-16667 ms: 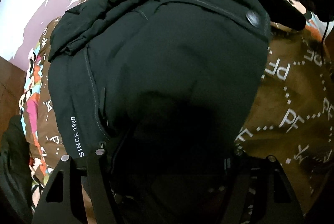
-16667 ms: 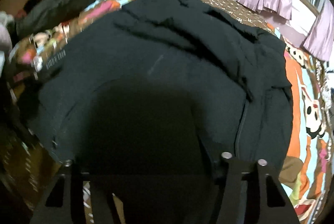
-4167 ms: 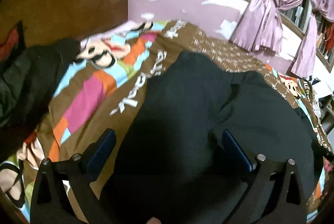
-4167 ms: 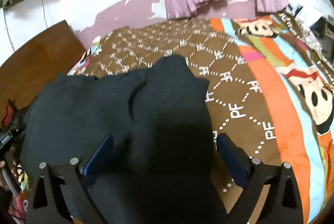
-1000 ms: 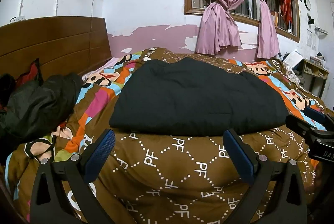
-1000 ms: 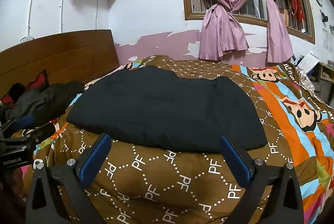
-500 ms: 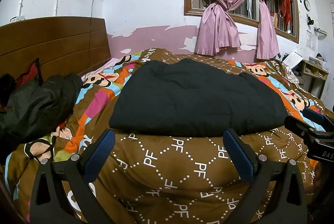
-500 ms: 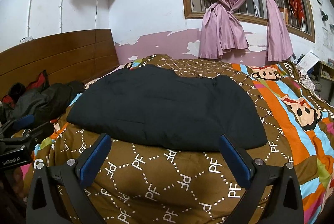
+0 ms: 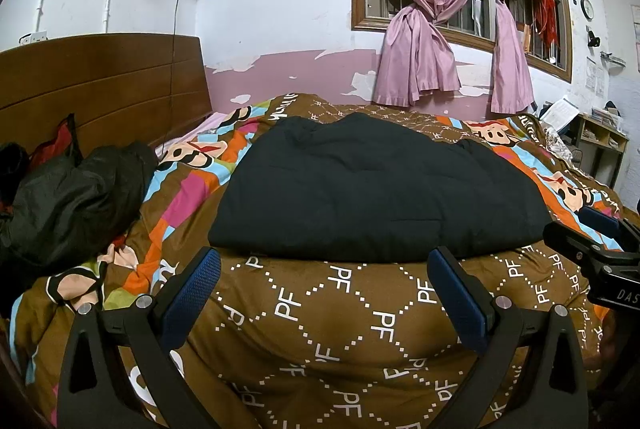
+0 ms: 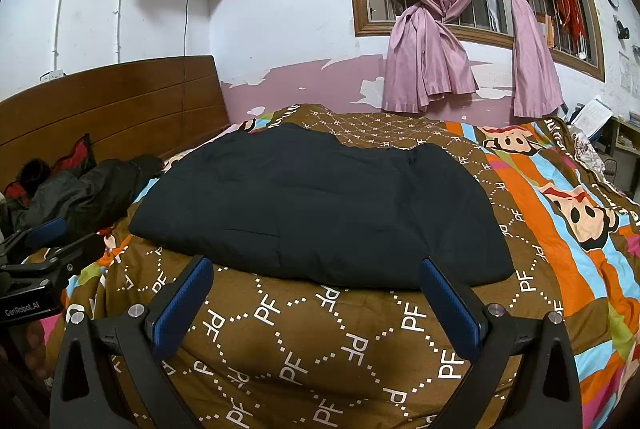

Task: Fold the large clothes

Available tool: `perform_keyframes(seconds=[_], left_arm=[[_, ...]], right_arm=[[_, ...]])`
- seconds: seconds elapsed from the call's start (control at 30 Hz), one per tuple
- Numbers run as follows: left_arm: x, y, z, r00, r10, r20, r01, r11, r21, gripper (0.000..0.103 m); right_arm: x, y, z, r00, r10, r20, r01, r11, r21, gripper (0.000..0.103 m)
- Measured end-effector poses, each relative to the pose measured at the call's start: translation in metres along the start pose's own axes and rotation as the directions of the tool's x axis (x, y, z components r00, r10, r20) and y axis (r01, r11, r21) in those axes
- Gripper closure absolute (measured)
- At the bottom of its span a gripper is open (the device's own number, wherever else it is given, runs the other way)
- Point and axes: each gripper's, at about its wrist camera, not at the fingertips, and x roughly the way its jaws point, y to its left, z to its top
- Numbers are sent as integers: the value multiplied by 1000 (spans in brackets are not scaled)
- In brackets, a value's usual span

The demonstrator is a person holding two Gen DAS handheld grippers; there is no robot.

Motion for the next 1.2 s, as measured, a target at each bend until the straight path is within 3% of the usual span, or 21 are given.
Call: perform_keyframes(seconds=[1.2], left_arm=[[-1,0,3,1000,4,-1,-4,1000,5,2]], right_arm=[[1,3,-2,1000,-1,2,1,1000,8,0]])
